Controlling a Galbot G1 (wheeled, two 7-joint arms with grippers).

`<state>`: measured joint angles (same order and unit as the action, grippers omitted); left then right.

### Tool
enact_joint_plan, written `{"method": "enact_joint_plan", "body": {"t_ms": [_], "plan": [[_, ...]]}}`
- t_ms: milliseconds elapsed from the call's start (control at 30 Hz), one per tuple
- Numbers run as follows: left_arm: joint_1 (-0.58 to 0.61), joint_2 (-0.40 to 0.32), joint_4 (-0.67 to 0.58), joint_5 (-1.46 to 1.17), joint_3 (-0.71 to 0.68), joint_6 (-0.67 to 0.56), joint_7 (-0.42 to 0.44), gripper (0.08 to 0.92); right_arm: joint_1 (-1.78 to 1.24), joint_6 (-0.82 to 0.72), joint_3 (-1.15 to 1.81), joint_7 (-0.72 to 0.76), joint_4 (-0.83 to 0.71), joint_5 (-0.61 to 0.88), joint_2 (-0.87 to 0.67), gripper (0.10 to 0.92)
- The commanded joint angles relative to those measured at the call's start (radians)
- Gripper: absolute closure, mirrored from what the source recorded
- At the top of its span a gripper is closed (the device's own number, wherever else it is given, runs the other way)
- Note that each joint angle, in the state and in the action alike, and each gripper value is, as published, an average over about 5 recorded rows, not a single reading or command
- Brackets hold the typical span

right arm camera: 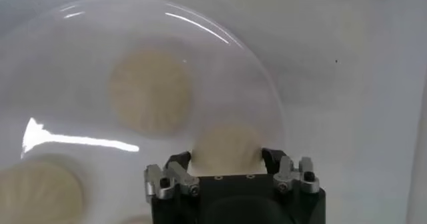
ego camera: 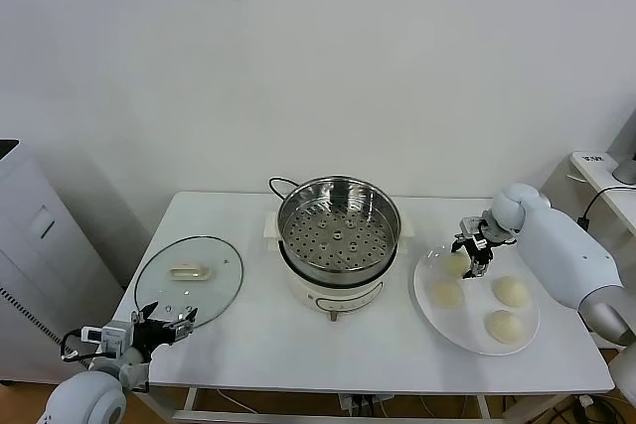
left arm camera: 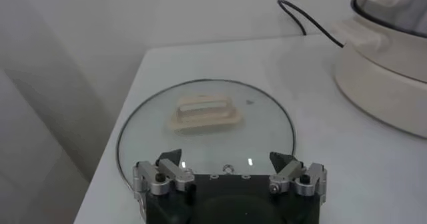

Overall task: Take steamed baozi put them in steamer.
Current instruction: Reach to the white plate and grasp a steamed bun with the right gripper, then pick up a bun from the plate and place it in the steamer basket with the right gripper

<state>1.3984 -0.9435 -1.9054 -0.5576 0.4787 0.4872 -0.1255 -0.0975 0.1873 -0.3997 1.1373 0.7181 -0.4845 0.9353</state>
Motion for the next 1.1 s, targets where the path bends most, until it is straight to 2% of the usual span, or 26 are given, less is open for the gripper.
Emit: {"method": "enact_joint_plan", "body": {"t_ms": [33,333,567,733,867,1100], "plan": [[0.001,0.000,-0.001,0.001,-0.002,-0.001,0.000,0.177,-0.017,0.005,0.051,-0.002,-0.013,-0.036,0.012,0.476],[-0.002,-0.009,-0.004,0.014,-0.007,0.002,-0.002,0.177,-0.002,0.014,0.033,0.014,0.034,-0.001,-0.020,0.491],[-0.003,-0.014,-0.010,0.023,-0.011,0.004,-0.003,0.177,0.193,-0.009,-0.205,0.038,0.232,0.209,-0.149,0.523],[0.003,-0.009,-0.016,0.022,-0.009,0.000,-0.003,0.177,0.459,-0.012,-0.405,0.059,0.357,0.383,-0.204,0.525],[0.006,-0.005,-0.020,0.021,-0.007,-0.003,-0.003,0.177,0.628,0.041,-0.504,0.064,0.385,0.473,-0.157,0.525],[0.006,-0.001,-0.020,0.021,-0.011,-0.002,-0.003,0.177,0.709,0.285,-0.511,0.042,0.278,0.500,0.031,0.519]]}}
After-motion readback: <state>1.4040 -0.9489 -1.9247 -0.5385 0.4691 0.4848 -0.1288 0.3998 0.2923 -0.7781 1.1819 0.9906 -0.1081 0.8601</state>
